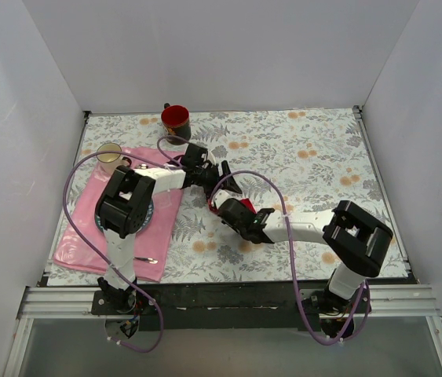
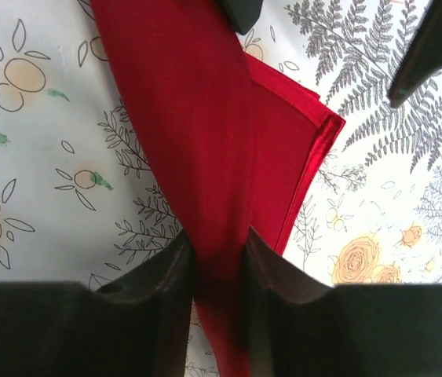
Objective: Fold the napkin, place the utensils inside, and roll it up
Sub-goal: Roll the napkin with the utensil
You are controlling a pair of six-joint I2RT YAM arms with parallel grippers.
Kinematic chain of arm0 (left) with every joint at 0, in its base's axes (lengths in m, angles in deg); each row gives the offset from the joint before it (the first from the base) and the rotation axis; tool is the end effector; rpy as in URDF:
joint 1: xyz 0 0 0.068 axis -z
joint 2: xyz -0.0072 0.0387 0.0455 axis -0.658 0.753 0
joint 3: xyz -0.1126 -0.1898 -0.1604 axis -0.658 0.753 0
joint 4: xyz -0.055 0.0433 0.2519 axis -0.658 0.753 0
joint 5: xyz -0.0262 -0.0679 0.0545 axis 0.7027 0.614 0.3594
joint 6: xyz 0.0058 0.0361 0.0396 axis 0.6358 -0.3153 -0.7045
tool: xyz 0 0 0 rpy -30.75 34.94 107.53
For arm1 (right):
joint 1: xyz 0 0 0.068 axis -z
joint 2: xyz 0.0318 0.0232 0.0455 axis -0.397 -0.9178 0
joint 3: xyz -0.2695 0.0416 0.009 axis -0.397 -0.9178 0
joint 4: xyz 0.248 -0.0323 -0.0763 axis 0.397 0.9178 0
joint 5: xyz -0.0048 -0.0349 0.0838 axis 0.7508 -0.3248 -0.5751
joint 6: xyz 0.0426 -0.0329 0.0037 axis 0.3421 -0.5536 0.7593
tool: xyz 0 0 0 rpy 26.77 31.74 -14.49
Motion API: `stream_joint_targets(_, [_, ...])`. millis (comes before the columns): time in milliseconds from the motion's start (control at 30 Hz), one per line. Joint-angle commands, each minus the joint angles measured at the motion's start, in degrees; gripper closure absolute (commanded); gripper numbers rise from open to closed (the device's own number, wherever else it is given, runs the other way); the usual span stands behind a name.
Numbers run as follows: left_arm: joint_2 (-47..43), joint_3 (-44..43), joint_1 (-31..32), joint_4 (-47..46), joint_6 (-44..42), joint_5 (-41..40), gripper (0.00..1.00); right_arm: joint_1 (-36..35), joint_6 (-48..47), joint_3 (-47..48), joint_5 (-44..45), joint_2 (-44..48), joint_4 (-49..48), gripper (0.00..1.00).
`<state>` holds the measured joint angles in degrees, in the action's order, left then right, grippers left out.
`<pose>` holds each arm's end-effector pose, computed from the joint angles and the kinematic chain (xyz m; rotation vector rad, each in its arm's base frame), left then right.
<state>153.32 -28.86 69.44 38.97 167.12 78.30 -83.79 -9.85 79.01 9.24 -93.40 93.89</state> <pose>0.3533 -0.2147 0.1381 0.9576 -2.5293 1.2681 0.1745 0.2698 0.1588 -1.0163 2.1034 -0.1869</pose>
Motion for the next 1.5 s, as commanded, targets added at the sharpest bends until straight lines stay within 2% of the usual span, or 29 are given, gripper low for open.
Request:
stream_joint_targets(0, [-0.7, -5.0, -1.5, 4.5, -1.5, -0.8, 0.31, 1.2, 4.1, -1.9, -4.4, 0.1, -4.0, 0.74])
stream_joint_targets(200, [-3.1, -11.2, -4.4, 6.5, 0.1, 0.2, 0.30, 5.5, 10.6, -6.1, -20.2, 1.5, -10.3, 0.79])
stream_joint_targets(333, [-6.1, -12.7, -5.1, 8.1, -0.8, -0.5, 0.30, 12.4, 15.2, -9.5, -33.9, 1.9, -15.8, 0.81])
stream_joint_targets(367, [-7.2, -12.3, -5.0, 8.1, -0.8, -0.1, 0.30, 13.7, 17.3, -10.5, -39.4, 1.8, -18.0, 0.81])
stream_joint_targets(433, [-8.1, -10.8, -5.1, 7.8, -0.6, 0.9, 0.30, 17.4, 19.3, -10.8, -44.7, 1.0, -19.7, 0.81])
stream_joint_targets(567, [-11.7, -2.8, -5.0, 4.7, 0.4, 1.7, 0.30, 23.5, 27.6, -10.9, -60.6, -2.5, -24.7, 0.81])
stream_joint_targets(767, [-13.2, 3.2, -2.6, -0.8, 1.6, 3.4, 0.31, 29.5, 39.3, -12.9, -74.2, -8.9, -38.6, 0.78])
stream_joint_targets(933, [-10.5, 4.3, -1.2, -4.6, 3.7, 3.9, 0.31, 32.1, 49.1, -14.7, -78.9, -14.3, -49.7, 0.78])
stream_joint_targets(1133, [-6.6, 4.2, -1.0, -6.0, 2.9, 2.7, 0.32, 33.0, 49.6, -15.7, -78.6, -15.1, -50.3, 0.75])
stream_joint_targets(1233, [-4.6, 4.4, -1.0, -6.4, 2.5, 2.2, 0.32, 33.2, 49.2, -15.9, -78.4, -14.6, -49.3, 0.73])
stream_joint_targets(1367, [-3.1, 4.6, -1.1, -6.1, 0.7, 0.7, 0.32, 33.3, 44.0, -14.6, -76.7, -12.8, -41.5, 0.67])
stream_joint_targets(1467, [-2.3, 4.6, -1.1, -5.8, 0.2, 0.3, 0.32, 33.2, 36.7, -12.8, -73.6, -9.8, -33.8, 0.54])
